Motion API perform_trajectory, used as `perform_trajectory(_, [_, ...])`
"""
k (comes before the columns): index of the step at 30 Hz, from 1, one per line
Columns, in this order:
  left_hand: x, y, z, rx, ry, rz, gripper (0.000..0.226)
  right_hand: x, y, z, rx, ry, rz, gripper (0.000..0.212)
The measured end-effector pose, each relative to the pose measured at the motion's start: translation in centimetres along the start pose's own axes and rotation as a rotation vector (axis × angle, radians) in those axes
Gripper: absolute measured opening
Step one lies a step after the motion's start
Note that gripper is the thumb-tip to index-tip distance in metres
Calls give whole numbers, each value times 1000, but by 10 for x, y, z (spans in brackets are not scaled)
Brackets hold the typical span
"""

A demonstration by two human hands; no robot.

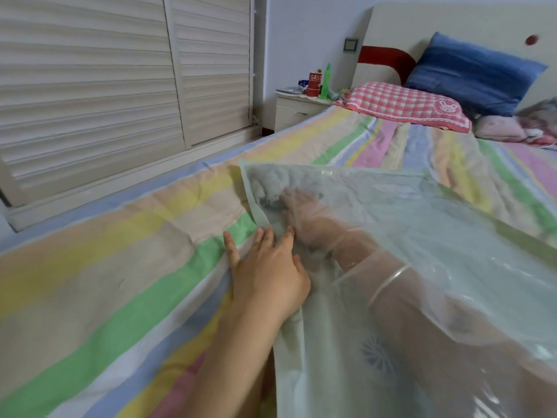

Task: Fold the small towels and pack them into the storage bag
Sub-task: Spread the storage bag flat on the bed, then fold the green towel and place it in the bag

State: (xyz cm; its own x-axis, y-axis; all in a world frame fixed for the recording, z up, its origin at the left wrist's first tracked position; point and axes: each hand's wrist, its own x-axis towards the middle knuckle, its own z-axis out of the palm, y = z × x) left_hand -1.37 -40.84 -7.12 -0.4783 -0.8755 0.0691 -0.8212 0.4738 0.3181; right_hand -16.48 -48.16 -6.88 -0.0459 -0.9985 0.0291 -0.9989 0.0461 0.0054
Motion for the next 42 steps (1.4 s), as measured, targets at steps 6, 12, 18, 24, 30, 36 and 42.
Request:
perform_trajectory(6, [-9, 8, -28, -137, 128, 78, 45, -131, -3, -17, 154, 342, -8, 46])
perform_trajectory(12, [-99, 63, -77, -493, -111, 469, 26, -285, -4, -24, 79, 327, 34, 51])
perform_trajectory(18, [-206, 133, -54, -366, -151, 623, 46, -404, -17, -24, 161, 145, 265, 38])
perform_trajectory(24, [-287, 179, -21, -125, -133, 568, 56, -527, -31, -33, 239, 146, 235, 56])
perform_trajectory(30, [-332, 243, -10, -224, -66, 720, 45, -622, -2, -55, 243, 465, 482, 37])
perform_trajectory(36, [-370, 305, 19, -180, -197, 824, 46, -690, 60, -47, -192, 192, 918, 72])
perform_trajectory(42, [-380, 335, 36, -173, -332, 773, 50, -713, 92, -65, 157, 191, 1032, 48])
